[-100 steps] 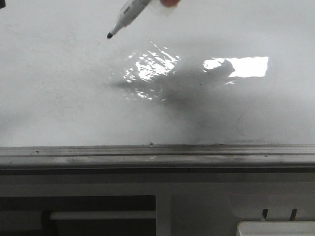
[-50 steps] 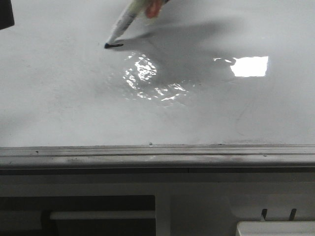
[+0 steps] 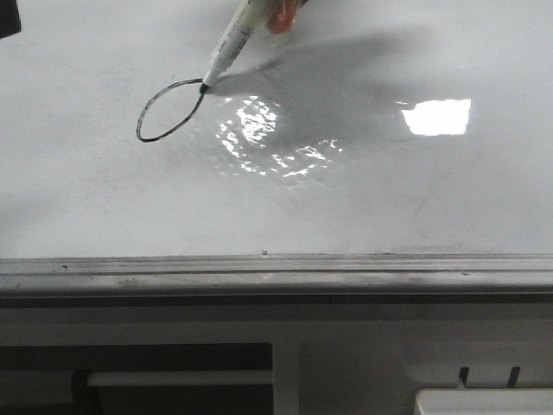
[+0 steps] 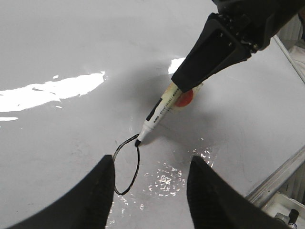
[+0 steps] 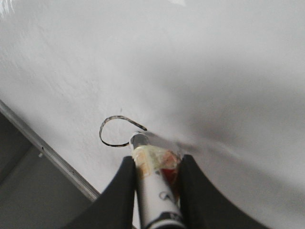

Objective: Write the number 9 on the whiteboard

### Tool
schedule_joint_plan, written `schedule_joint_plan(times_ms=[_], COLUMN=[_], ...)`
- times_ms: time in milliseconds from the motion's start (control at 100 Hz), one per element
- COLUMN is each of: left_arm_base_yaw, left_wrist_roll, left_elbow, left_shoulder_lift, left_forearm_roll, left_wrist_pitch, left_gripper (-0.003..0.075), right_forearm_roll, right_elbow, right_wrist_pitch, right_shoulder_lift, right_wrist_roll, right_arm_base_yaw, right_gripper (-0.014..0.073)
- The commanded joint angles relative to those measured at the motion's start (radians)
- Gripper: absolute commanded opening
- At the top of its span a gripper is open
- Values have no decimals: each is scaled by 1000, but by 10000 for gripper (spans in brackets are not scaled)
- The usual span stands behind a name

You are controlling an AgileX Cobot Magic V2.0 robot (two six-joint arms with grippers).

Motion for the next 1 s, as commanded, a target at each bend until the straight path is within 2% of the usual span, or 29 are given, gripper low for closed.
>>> schedule_joint_plan(times_ms=[0,180,350,500,710,900,990], left_arm_base_yaw=[1,1,1,1,-1,-1,-1], left_wrist_roll=[-2,-2,-2,-2,-6,-6,-6], left_elbow=[-24,-24,-24,-24,-24,-24,-24], left_shoulder_lift=[3,3,3,3,109,237,271], left_forearm_roll=[2,2,2,12,88,223,236], left_wrist_pitch=[-80,-80,-77,-72,27,-85,-128], left_gripper=[313,313,313,313,313,313,313], right_forearm_roll=[-76,-42,-3,20,33,82,88], right_elbow=[-49,-2,152,154,156,159,159], right_wrist_pitch=[-66,19,-24,-50,-48,-72,-81], right_shoulder_lift=[-14,-8,-10,-41,-99,-96,-96], right_wrist_roll=[-6,-2,-2,-2,-1,3,3], right_arm_base_yaw=[-17,-15,16,53,161,222,234], right_gripper=[-67,-67,-67,-68,-68,-68,-68])
